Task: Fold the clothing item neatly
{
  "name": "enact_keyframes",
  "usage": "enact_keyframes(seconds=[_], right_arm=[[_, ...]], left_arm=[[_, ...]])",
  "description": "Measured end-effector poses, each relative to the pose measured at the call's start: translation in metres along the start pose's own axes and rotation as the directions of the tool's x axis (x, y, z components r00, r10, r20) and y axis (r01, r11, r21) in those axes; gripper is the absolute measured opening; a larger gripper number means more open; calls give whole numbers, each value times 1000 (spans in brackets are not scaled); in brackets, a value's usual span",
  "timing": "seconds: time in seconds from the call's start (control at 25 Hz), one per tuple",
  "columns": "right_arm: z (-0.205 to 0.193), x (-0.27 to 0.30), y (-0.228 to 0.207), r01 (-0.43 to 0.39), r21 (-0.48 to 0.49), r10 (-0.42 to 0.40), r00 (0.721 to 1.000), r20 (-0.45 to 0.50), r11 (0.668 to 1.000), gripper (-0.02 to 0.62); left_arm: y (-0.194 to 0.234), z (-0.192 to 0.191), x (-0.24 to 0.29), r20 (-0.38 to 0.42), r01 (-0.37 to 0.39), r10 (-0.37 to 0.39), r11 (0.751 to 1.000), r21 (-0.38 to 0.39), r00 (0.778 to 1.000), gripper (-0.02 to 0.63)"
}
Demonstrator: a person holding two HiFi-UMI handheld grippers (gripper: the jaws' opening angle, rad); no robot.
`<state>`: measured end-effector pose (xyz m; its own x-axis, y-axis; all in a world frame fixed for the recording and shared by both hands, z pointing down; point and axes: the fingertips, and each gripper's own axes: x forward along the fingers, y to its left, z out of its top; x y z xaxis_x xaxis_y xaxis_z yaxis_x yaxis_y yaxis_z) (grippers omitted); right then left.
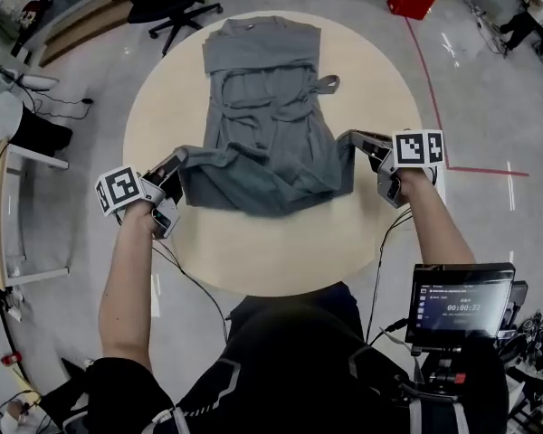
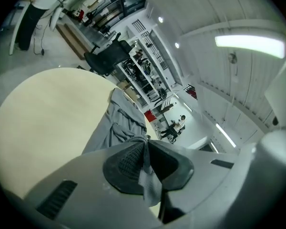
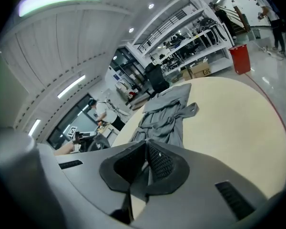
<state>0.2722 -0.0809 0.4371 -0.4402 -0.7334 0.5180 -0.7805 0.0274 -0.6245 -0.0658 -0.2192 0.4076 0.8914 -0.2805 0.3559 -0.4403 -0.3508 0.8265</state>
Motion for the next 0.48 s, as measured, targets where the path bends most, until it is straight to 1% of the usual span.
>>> enact_keyframes(seconds=[0.08,0.2,0.24,0.36,0.48], right_arm=[[18,12,-18,-9,-5,9,1000,-9,1000,21],[32,35,-47,-4,-9,4,1000,-26,1000,21],[37,42,-54,-2,0,2,1000,-26,1000,21],[52,56,-73,16,26,-15,1000,-22,1000,21],[72,71,-89,35,51,-36,999,4,998,21]], left_arm=[[12,20,18,12,-20,20,999,26,1000,21],[39,41,39,54,-44,43,999,3,998,21],[48,47,46,59,-49,49,999,6,997,21],[73,63,63,30,-65,64,998,19,998,21],[95,82,82,-7,-58,59,998,31,998,21]])
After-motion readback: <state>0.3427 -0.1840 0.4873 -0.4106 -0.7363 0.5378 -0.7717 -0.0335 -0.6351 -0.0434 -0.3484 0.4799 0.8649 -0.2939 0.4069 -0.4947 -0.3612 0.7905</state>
